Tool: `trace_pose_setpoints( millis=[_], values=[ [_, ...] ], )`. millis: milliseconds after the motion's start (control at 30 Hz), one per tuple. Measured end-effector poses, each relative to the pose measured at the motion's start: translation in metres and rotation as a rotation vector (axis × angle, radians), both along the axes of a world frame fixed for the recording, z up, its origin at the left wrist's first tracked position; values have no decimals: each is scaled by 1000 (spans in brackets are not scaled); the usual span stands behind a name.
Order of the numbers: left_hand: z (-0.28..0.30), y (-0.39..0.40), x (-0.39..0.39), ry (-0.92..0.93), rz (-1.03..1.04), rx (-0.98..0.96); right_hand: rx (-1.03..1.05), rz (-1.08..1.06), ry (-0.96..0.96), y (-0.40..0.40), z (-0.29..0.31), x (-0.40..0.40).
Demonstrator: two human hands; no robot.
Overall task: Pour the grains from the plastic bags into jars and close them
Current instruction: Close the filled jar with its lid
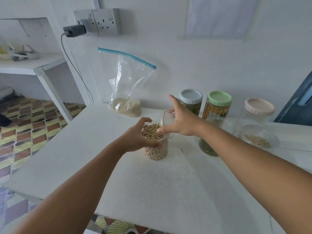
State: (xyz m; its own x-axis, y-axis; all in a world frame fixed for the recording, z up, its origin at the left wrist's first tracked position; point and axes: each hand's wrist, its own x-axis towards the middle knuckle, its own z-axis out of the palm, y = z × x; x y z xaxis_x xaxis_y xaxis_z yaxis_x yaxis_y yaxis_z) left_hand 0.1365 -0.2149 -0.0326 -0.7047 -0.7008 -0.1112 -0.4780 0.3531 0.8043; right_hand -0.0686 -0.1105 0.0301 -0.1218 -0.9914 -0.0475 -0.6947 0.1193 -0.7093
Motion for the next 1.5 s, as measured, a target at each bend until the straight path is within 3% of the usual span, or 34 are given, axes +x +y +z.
trace_pose_setpoints(
  millis=[800, 1500],
  values=[
    [3, -8, 6, 135, -93, 141, 42, 202, 236, -23, -1, 27],
    [-3, -5, 6, 152, -51, 138, 92, 188, 345, -26, -2, 23]
  ],
)
